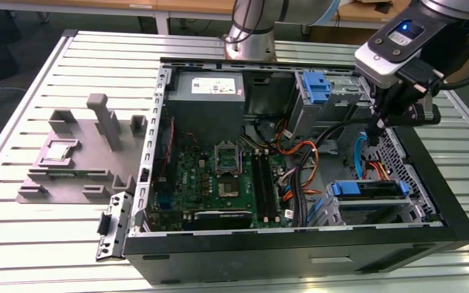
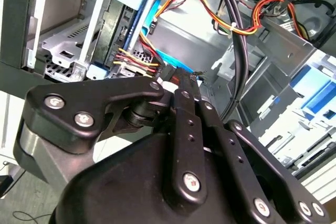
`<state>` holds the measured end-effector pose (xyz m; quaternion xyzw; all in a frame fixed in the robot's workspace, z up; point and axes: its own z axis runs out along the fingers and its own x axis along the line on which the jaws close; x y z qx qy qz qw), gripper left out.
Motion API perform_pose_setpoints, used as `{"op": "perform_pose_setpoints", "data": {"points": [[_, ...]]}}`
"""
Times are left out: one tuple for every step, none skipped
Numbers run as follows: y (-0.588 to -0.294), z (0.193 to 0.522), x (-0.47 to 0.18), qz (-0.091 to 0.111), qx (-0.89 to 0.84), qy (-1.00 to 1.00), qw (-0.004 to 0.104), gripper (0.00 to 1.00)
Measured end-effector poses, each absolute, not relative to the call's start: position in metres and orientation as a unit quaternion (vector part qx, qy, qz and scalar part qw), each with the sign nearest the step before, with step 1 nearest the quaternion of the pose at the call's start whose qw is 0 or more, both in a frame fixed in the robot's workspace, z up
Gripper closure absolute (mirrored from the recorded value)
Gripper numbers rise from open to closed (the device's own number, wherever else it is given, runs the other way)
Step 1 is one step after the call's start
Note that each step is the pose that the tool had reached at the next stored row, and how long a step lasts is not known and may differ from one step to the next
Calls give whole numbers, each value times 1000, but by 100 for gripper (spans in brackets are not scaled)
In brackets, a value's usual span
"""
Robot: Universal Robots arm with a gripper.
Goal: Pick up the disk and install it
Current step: 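Insert the second disk wire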
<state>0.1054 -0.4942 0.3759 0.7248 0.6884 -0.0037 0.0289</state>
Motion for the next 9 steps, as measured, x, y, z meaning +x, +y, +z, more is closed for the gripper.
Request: {"op": "perform_pose_setpoints", "data": {"points": [[-494,376,105,-6,725,688,32,89],[-494,376,105,-9,725,688,35,83],[-494,375,105,-12,724,688,37,83],[-494,374,105,-14,724,688,39,76],[-494,373,105,-15,724,688,40,76],[-494,372,105,-15,724,688,41,70],[-493,372,105,-15,724,688,41,70],[-493,371,106,-15,724,688,41,70],[-493,371,106,-15,724,688,41,70]]}}
